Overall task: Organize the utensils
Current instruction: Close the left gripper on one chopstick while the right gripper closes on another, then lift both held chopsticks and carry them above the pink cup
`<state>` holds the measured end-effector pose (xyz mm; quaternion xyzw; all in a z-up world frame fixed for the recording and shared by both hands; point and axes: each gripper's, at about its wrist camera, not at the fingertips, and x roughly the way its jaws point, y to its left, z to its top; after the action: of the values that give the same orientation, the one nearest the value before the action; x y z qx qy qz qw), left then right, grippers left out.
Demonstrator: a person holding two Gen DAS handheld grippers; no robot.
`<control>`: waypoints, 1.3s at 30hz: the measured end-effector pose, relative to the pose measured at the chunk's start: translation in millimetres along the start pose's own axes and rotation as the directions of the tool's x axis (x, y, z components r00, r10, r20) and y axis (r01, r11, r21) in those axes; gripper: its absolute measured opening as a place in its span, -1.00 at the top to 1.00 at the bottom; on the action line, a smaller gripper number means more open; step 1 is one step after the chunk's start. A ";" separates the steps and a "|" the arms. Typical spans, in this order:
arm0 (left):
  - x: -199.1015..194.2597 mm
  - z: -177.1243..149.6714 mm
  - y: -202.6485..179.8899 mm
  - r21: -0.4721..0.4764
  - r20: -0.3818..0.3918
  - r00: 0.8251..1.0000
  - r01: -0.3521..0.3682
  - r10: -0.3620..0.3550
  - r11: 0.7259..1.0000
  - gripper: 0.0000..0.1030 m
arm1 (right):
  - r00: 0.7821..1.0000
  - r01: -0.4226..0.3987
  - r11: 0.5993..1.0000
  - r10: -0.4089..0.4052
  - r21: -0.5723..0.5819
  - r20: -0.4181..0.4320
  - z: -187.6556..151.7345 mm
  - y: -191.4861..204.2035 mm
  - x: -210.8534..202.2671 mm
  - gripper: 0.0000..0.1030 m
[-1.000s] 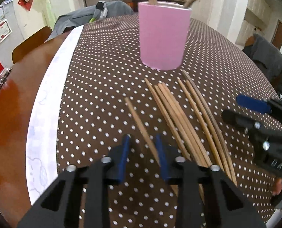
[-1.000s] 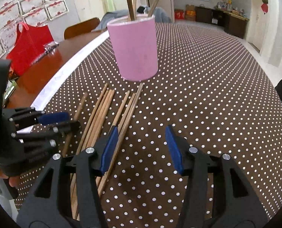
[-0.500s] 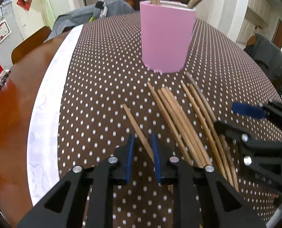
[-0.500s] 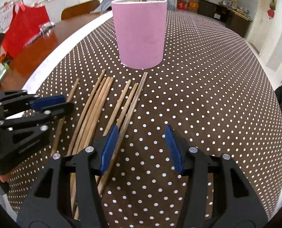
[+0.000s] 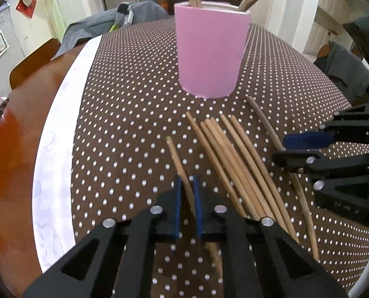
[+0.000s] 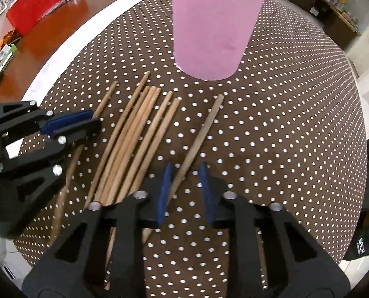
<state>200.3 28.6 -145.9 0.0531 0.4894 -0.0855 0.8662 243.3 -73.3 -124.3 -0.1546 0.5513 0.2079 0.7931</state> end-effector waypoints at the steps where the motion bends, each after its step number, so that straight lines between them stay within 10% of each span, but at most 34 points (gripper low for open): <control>1: 0.6 0.9 2.6 -0.011 -0.004 1.000 0.012 -0.012 1.000 0.82 | 1.000 -0.006 1.000 0.006 0.009 0.001 0.0 -4.9 -0.6 0.72; 12: -2.7 -1.1 -1.3 0.004 -0.071 0.997 -0.012 0.012 1.000 0.68 | 0.994 -0.092 0.993 0.087 0.072 0.063 -12.4 -45.9 -6.8 0.82; 24: -30.8 4.4 3.4 -0.053 0.126 0.991 0.044 -0.037 0.998 0.89 | 0.953 -0.197 0.969 0.153 0.149 0.263 -50.6 -69.6 -46.0 0.89; 29: -73.6 13.4 0.6 -0.045 0.328 0.940 0.115 -0.094 0.992 0.89 | 0.895 -0.245 0.956 0.160 0.159 0.416 -60.9 -82.1 -84.6 0.89; 39: -133.7 44.4 4.8 -0.039 0.650 0.746 0.225 -0.146 0.974 0.88 | 0.658 -0.251 0.951 0.030 0.181 0.752 -77.6 -90.1 -175.3 0.89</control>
<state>170.8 38.3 -8.4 -0.0781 0.1701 -0.1560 0.9699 171.9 -216.0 15.0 0.0959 0.2145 0.2369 0.9427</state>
